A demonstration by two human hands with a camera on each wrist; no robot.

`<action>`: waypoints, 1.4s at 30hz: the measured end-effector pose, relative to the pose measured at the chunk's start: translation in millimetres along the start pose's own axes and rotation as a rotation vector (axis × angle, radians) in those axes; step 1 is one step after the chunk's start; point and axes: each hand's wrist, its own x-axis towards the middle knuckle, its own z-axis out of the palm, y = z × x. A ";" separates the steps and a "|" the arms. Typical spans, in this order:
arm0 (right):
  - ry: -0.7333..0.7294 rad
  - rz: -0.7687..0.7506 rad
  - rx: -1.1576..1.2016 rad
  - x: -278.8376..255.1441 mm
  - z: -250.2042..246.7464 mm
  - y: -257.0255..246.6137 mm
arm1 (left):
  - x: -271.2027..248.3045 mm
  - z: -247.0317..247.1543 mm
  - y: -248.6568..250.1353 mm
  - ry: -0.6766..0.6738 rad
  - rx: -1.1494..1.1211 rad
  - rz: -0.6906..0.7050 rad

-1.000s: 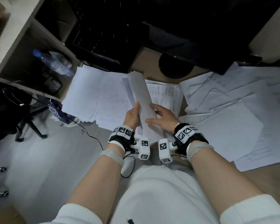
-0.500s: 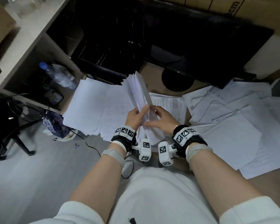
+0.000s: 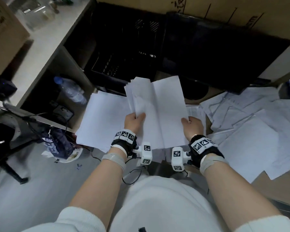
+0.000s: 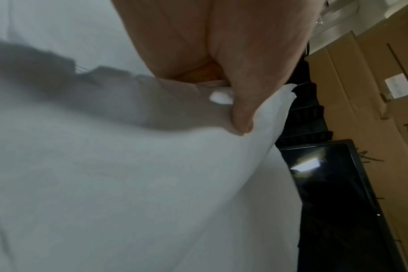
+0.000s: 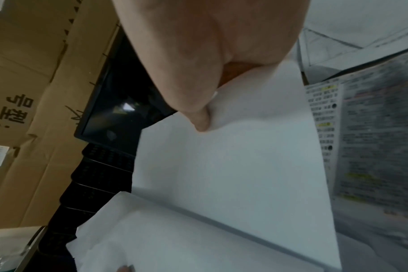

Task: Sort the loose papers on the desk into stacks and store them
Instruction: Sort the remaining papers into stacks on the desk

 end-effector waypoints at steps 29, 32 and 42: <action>-0.351 0.170 -0.207 -24.2 229.0 -80.1 | 56.5 -205.4 -18.4 0.523 0.207 -0.030; -0.360 0.219 -0.226 -26.2 257.2 -81.7 | 79.8 -224.1 -22.1 0.451 0.237 -0.044; -0.492 0.228 -0.213 -33.6 299.4 -103.8 | 97.3 -237.6 -34.7 0.267 0.233 -0.055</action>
